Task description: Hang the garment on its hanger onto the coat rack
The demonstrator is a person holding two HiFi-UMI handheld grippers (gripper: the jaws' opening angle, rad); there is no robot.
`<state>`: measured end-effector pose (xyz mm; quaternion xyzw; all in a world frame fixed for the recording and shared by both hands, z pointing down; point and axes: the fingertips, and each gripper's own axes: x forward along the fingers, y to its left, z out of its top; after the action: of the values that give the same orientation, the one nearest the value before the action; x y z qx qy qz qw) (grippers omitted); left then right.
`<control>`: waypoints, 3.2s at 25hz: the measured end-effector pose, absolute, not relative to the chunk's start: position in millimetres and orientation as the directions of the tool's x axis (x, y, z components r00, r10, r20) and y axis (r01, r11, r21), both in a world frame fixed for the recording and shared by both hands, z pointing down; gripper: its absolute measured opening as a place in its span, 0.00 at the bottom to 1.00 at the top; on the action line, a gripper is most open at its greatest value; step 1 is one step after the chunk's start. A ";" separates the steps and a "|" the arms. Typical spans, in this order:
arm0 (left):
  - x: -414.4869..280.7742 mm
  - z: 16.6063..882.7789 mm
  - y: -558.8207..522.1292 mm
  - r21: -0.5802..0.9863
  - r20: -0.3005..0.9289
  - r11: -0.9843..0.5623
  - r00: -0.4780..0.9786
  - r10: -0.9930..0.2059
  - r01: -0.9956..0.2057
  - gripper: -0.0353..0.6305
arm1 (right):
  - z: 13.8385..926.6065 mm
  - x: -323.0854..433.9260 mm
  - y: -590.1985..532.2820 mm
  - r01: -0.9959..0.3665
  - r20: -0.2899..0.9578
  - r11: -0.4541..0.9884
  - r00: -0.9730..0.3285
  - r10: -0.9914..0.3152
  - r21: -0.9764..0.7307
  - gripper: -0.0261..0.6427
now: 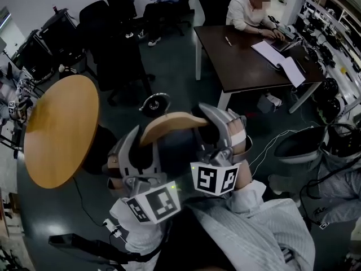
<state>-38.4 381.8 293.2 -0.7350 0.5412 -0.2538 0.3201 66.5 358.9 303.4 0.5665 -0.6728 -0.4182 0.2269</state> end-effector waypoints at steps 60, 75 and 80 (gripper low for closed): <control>-106.3 262.2 -246.3 -0.759 -0.007 -0.056 0.095 -0.995 -0.649 0.21 | 272.5 -7.6 -284.8 -0.589 -0.207 0.138 -0.480 -0.853 0.796 0.15; -117.7 217.1 -359.3 -0.737 -0.091 0.028 0.059 -0.994 -0.676 0.21 | 217.1 -19.9 -403.1 -0.592 -0.313 0.060 -0.506 -0.804 0.803 0.18; -128.4 215.3 -392.7 -0.742 -0.076 0.012 0.067 -0.995 -0.670 0.21 | 217.5 -30.9 -435.9 -0.594 -0.287 0.087 -0.505 -0.814 0.799 0.18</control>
<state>-128.4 -392.7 215.3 -0.6560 0.6346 -0.2527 0.3209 -30.9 -435.9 217.5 0.4836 -0.7280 -0.4719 0.1162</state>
